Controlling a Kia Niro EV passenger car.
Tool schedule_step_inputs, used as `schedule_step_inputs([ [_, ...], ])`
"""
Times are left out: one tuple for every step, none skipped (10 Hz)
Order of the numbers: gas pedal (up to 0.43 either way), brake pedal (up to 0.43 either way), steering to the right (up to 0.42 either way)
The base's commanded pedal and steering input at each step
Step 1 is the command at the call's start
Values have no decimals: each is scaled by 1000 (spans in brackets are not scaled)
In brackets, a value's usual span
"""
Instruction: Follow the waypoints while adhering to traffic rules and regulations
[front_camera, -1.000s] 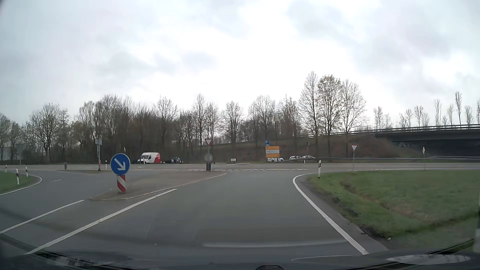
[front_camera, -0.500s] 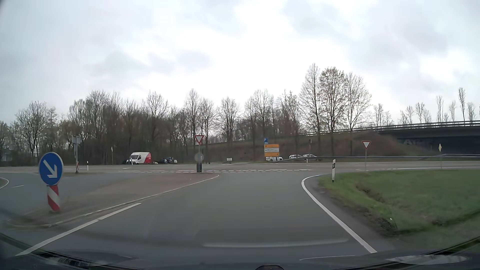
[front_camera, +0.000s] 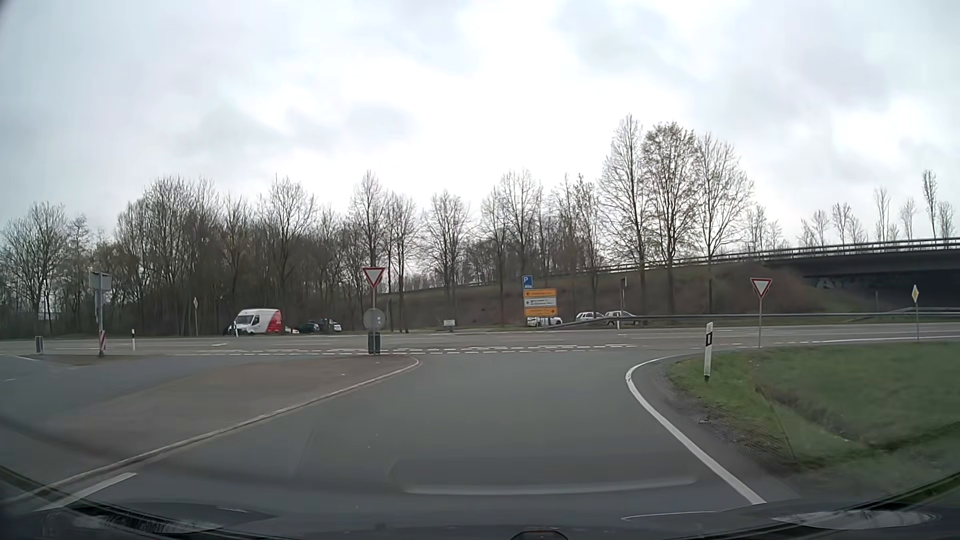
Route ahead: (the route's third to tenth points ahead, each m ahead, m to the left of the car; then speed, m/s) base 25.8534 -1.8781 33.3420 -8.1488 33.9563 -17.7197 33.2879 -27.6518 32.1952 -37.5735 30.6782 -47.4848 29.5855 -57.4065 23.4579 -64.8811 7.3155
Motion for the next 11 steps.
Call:
schedule_step_inputs([
  [39, 0, 17],
  [39, 0, 18],
  [39, 0, 18],
  [39, 0, 19],
  [39, 0, 22],
  [28, 0, 30],
  [28, 0, 35],
  [28, 0, 41],
  [28, 0, 43],
  [28, 0, 49],
  [28, 0, 58],
])
